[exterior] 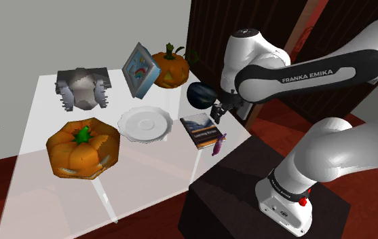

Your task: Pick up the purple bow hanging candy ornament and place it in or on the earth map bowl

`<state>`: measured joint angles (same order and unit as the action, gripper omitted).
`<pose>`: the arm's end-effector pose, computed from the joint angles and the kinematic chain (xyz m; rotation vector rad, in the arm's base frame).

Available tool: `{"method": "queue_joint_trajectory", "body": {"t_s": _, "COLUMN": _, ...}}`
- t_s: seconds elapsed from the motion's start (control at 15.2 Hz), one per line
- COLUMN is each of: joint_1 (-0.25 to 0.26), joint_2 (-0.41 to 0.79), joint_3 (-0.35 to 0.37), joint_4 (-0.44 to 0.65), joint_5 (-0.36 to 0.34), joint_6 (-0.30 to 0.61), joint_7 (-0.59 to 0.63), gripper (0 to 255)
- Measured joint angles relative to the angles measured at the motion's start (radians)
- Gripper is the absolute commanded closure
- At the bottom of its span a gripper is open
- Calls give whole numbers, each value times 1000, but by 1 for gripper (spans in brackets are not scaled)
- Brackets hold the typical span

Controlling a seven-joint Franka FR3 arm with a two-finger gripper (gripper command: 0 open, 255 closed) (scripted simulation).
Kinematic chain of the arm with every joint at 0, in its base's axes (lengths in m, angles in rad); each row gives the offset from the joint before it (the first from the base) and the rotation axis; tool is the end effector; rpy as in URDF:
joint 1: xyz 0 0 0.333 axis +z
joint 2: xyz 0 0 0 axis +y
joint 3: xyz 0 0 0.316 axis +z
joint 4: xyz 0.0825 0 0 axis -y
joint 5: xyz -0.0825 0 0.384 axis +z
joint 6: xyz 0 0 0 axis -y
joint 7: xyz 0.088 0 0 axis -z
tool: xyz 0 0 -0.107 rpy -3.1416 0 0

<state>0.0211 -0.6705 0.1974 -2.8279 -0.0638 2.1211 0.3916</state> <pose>0.3129 0.0581 0.3750 2.9471 -0.2707 0.0049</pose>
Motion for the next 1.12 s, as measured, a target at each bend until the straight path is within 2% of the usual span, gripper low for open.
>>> {"method": "queue_joint_trajectory", "body": {"t_s": 0.33, "joint_1": -13, "joint_2": 124, "joint_3": 55, "joint_4": -82, "joint_5": -17, "joint_6": 171, "joint_7": 81, "gripper": 0}}
{"method": "queue_joint_trajectory", "body": {"t_s": 0.73, "joint_1": -49, "joint_2": 221, "joint_3": 71, "joint_4": -121, "joint_5": -54, "joint_6": 305, "joint_7": 110, "gripper": 0}}
{"method": "queue_joint_trajectory", "body": {"t_s": 1.12, "joint_1": -58, "joint_2": 245, "joint_3": 75, "joint_4": -130, "joint_5": -65, "joint_6": 337, "joint_7": 118, "gripper": 0}}
